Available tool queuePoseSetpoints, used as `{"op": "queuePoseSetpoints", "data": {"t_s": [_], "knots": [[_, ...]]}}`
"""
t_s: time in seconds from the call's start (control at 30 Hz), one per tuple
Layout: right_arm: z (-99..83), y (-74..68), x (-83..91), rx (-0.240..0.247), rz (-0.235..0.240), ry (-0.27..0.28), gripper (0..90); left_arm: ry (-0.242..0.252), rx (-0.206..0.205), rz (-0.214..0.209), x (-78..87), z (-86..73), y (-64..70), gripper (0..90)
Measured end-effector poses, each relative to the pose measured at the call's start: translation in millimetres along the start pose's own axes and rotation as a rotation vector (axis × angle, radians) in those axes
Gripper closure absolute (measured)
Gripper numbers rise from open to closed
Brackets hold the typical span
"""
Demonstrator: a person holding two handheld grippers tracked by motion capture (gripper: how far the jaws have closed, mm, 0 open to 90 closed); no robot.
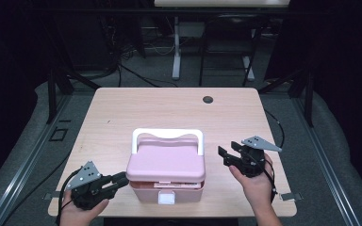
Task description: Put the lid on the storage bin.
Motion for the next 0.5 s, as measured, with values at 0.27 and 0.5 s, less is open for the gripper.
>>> {"op": "queuePoseSetpoints", "data": {"t_s": [0.27, 0.5], "knots": [[0.5, 1.1, 0.6, -0.005, 0.003, 0.003, 43.7, -0.005, 0.006, 0.005, 0.0, -1.9, 1.1, 75.4], [0.4, 1.8, 1.0, -0.009, 0.003, 0.005, 43.7, -0.006, -0.001, 0.012, 2.4, -3.2, 0.5, 75.5]]}}
Point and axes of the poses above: each handheld gripper's, and its own axes: x roughly backward along the jaws, z roughly out of its top, y roughly to its right, the point moved 2 cm from there along -x, roughly forward along the jaws, and after that the axes turned 13 degrees about -x, right-handed, at the moved point
